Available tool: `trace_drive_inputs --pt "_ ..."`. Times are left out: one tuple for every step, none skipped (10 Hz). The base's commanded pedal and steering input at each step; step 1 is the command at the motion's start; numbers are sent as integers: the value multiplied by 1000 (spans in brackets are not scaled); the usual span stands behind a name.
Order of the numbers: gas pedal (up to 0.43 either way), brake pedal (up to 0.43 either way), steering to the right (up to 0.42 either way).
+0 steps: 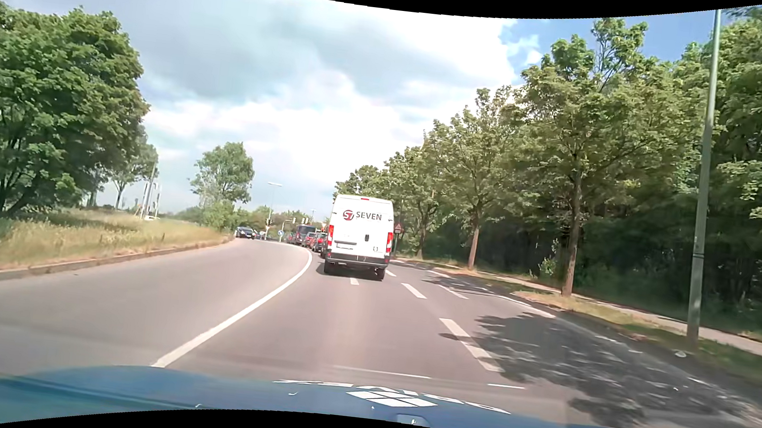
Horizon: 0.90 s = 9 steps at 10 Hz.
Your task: Follow the waypoints while adhering to traffic rules and regulations
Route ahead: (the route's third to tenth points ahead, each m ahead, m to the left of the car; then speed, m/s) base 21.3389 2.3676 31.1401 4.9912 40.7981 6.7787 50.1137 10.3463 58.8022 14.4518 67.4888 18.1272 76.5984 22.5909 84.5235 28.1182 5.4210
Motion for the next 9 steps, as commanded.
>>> trace_drive_inputs --pt "0 0 -36" --pt "0 0 -36" --pt "0 0 -36" --pt "0 0 -36" --pt "0 0 -36" --pt "0 0 -36" --pt "0 12 -36" --pt "0 116 -36" --pt "0 128 -36"
